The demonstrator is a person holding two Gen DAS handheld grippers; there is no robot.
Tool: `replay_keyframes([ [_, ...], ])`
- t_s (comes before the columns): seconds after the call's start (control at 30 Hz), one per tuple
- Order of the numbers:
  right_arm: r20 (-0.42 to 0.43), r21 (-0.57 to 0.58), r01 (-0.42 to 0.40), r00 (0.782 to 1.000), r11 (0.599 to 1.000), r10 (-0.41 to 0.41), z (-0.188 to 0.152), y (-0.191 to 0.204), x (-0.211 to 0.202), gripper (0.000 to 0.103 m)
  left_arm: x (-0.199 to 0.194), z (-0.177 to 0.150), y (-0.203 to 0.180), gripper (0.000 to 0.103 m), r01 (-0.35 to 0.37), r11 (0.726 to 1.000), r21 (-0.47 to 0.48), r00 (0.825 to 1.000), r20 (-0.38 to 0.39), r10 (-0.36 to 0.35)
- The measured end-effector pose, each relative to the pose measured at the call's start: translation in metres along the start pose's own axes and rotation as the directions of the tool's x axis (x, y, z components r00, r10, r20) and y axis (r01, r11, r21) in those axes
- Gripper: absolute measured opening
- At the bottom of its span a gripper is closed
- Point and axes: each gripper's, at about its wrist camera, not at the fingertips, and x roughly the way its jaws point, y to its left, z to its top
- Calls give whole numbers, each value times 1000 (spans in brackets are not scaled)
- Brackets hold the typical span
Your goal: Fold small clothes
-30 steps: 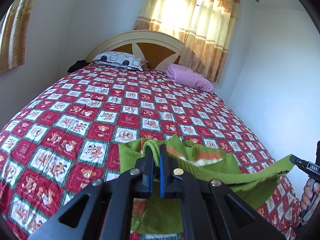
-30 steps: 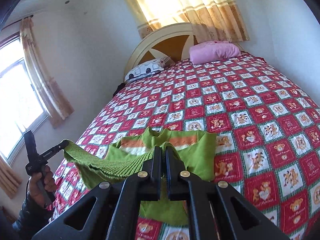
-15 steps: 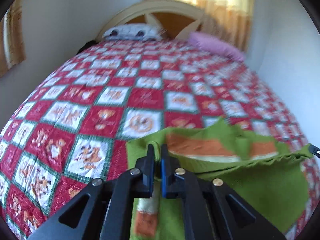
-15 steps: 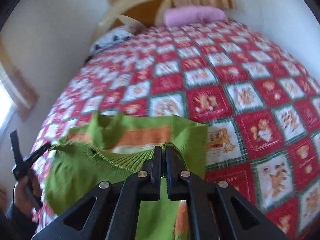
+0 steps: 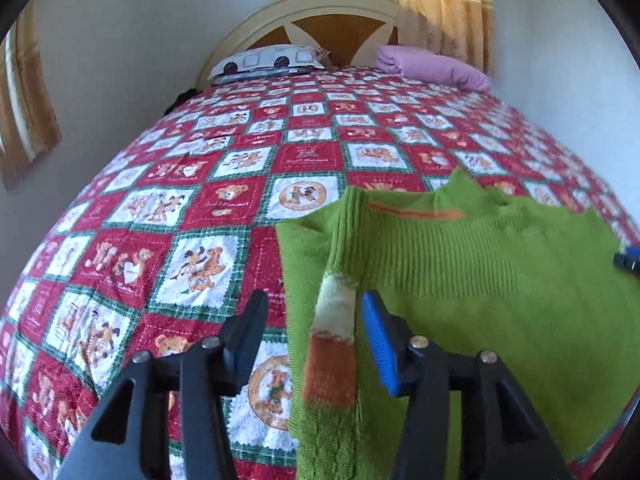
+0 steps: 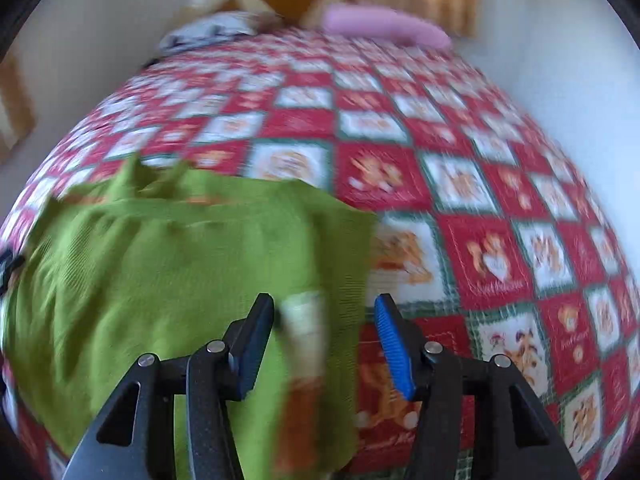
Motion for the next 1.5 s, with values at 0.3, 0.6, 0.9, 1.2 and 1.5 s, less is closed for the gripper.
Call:
replay_keyframes([
  [0.3, 30, 168, -115, 993, 979, 112, -39, -47, -42, 53, 16, -14, 34, 75, -43, 991, -126, 998, -51, 37],
  [0.6, -71, 79, -220, 972, 972, 225, -105, -16, -68, 43, -24, -52, 51, 75, 37, 980, -197, 999, -23, -43],
  [0.9, 18, -27, -72, 997, 997, 72, -109, 12, -98, 43, -8, -70, 55, 76, -30, 978, -205, 992, -123, 4],
  [1.2, 68, -120, -158, 984, 980, 167, -73, 66, -90, 44, -32, -79, 69, 82, -25, 957, -289, 1000, -22, 20],
  [1.5, -24, -221, -65, 998, 973, 61, -71, 113, -46, 47, -38, -84, 66, 96, 3, 960, -280, 1000, -8, -5],
])
